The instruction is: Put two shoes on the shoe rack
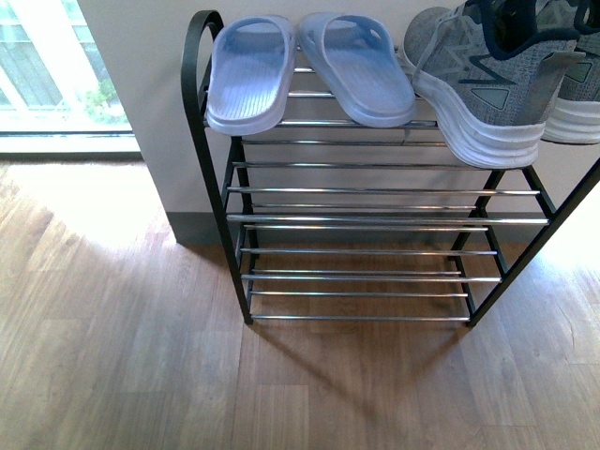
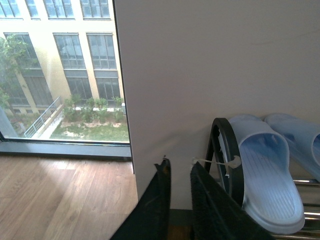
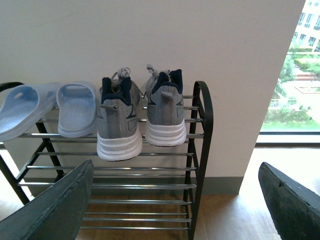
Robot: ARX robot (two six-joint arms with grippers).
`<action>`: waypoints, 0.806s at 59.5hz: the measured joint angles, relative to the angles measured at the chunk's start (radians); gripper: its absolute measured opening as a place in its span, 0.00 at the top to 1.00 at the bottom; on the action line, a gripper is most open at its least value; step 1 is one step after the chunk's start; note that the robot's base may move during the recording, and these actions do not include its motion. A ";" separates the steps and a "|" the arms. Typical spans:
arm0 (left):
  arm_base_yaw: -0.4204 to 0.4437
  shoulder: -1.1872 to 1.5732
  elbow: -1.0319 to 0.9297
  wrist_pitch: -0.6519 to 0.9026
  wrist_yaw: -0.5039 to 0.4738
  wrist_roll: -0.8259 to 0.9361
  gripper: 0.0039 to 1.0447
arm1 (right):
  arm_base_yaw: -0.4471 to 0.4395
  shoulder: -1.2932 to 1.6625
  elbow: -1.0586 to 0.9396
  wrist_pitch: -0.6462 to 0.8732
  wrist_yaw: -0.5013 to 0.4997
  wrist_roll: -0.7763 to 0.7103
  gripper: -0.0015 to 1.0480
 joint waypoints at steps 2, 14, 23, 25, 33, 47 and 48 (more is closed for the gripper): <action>0.009 -0.021 -0.026 0.003 0.009 0.000 0.99 | 0.000 0.000 0.000 0.000 0.000 0.000 0.09; 0.058 -0.148 -0.163 0.006 0.055 0.003 0.99 | 0.000 0.000 0.000 0.000 0.000 0.000 0.09; 0.088 -0.249 -0.240 -0.013 0.085 0.003 0.99 | 0.000 0.000 0.000 0.000 0.000 0.000 0.09; 0.095 -0.275 -0.258 -0.023 0.089 0.003 0.99 | 0.000 0.000 0.000 0.000 0.000 0.000 0.09; 0.116 -0.369 -0.311 -0.068 0.112 0.004 0.99 | 0.000 0.000 0.000 0.000 0.000 0.000 0.09; 0.194 -0.503 -0.410 -0.112 0.189 0.005 0.99 | 0.000 0.000 0.000 0.000 -0.001 0.000 0.09; 0.195 -0.519 -0.414 -0.125 0.190 0.005 0.99 | 0.000 0.000 0.000 0.000 0.000 0.000 0.09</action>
